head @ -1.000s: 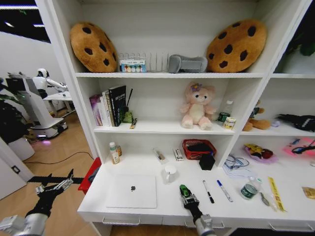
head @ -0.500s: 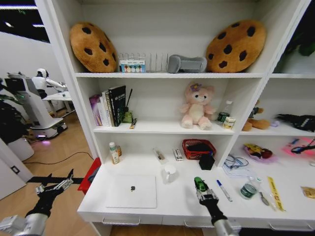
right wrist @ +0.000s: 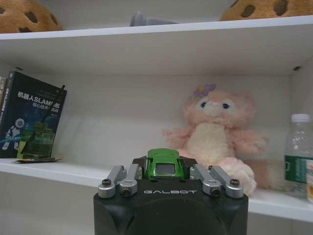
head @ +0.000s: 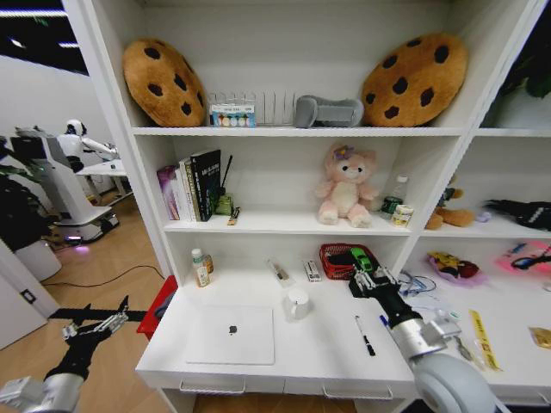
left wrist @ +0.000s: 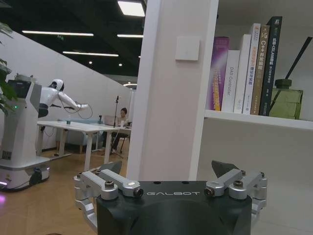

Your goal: Organize the objects on the table.

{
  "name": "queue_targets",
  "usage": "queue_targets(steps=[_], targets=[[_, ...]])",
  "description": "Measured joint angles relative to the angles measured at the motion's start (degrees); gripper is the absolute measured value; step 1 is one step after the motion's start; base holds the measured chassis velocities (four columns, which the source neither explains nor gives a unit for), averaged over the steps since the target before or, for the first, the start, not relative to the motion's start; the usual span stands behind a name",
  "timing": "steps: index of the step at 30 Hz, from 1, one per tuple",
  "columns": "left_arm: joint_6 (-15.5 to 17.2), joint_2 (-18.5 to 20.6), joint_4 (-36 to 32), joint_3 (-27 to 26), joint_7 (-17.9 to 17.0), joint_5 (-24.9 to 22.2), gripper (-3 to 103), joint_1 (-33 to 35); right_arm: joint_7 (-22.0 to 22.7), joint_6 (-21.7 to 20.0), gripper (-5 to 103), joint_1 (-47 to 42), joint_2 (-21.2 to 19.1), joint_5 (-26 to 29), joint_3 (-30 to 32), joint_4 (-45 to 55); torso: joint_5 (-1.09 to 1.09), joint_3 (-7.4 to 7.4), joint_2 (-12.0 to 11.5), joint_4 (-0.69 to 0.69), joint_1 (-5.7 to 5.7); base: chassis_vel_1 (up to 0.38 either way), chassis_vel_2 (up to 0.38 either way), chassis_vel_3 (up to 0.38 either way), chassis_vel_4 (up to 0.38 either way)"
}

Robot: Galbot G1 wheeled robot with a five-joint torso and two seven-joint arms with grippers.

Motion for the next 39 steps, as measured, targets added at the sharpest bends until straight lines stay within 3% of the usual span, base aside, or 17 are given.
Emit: queue_targets(steps=[3, 5, 7, 11, 12, 13, 15, 21, 29, 39], targets=[[0.00, 0.00, 0.00, 0.00, -0.01, 0.00, 100, 0.01, 0.01, -0.87, 37, 7.32, -5.34, 4.20, -3.96, -3.22, -0.01, 0.00, 0.00, 0.00, 0.00, 0.000, 0.000, 0.000, 0.000], [0.00, 0.01, 0.01, -0.01, -0.01, 0.00, 100, 0.00, 0.08, -1.15, 37, 17.63, -9.47, 8.76, -9.34, -7.19, -0.02, 0.01, -0.01, 0.01, 0.00, 0.000, 0.000, 0.000, 0.000], [0.00, 0.00, 0.00, -0.01, -0.01, 0.00, 100, 0.00, 0.12, -1.17, 37, 20.22, -10.13, 9.84, -11.03, -8.08, -0.03, 0.01, 0.00, 0.01, 0.00, 0.000, 0.000, 0.000, 0.000], [0.00, 0.00, 0.00, -0.01, -0.02, 0.00, 100, 0.00, 0.57, -1.32, 37, 34.90, -11.33, 14.18, -24.00, -13.67, -0.01, 0.01, -0.01, 0.01, 0.01, 0.000, 0.000, 0.000, 0.000], [0.00, 0.00, 0.01, -0.01, -0.02, 0.00, 100, 0.01, 0.62, -1.44, 37, 39.82, -10.77, 15.04, -28.55, -15.49, 0.00, 0.01, -0.01, 0.00, 0.00, 0.000, 0.000, 0.000, 0.000], [0.00, 0.00, 0.01, -0.01, -0.02, 0.00, 100, 0.01, 0.62, -1.44, 37, 39.82, -10.77, 15.04, -28.55, -15.49, 0.00, 0.01, -0.01, 0.00, 0.00, 0.000, 0.000, 0.000, 0.000], [0.01, 0.00, 0.01, -0.01, -0.02, 0.00, 100, 0.00, 1.29, -2.10, 37, 48.80, -7.47, 16.93, -36.93, -19.47, -0.03, 0.01, -0.01, 0.02, 0.00, 0.000, 0.000, 0.000, 0.000], [0.01, 0.00, 0.01, 0.00, -0.01, 0.00, 100, 0.00, 2.64, -3.48, 37, 57.12, -1.40, 18.98, -46.20, -25.39, -0.03, 0.01, -0.01, 0.01, 0.01, 0.000, 0.000, 0.000, 0.000], [0.02, 0.00, 0.01, -0.01, -0.02, 0.00, 100, 0.01, 4.45, -4.71, 37, 66.01, 4.16, 20.54, -54.08, -34.02, -0.02, 0.01, -0.01, 0.02, 0.01, 0.000, 0.000, 0.000, 0.000], [0.01, 0.00, 0.01, -0.01, -0.02, 0.00, 100, 0.00, 7.26, -7.34, 37, 73.29, 6.65, 22.72, -59.29, -40.17, -0.02, 0.00, -0.01, 0.01, 0.01, 0.000, 0.000, 0.000, 0.000]])
